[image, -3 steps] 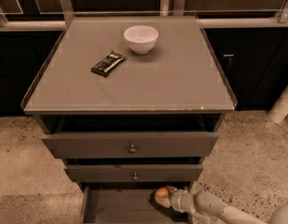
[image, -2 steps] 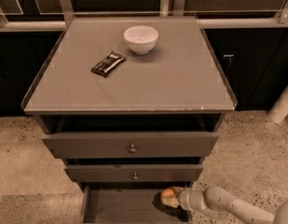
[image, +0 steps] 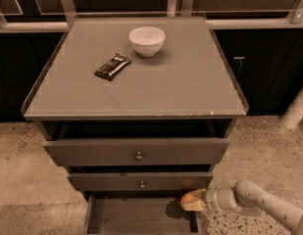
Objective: Pick orange from bottom drawer and place on counter
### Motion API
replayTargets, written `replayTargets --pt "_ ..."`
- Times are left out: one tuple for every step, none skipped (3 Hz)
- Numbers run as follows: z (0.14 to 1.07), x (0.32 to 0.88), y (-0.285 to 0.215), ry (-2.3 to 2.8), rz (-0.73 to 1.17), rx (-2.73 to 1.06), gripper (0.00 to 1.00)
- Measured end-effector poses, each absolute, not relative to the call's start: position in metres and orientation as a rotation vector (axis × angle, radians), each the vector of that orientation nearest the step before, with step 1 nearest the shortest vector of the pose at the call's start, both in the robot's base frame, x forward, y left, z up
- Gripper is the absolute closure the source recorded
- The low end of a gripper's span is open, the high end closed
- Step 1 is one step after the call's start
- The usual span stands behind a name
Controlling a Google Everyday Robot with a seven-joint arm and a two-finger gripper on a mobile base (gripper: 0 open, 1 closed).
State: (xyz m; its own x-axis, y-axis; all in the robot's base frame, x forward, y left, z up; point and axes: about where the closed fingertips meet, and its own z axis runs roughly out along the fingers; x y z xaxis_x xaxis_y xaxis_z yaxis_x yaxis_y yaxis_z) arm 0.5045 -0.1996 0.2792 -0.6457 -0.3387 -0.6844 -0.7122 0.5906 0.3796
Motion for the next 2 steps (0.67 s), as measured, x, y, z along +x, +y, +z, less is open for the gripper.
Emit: replayTargets --pt "0.303 0.510 -0.209 2.216 0.865 -0.840 1.00" --pt "0.369 0.498 -0.217 2.095 0.871 -0.924 1.00"
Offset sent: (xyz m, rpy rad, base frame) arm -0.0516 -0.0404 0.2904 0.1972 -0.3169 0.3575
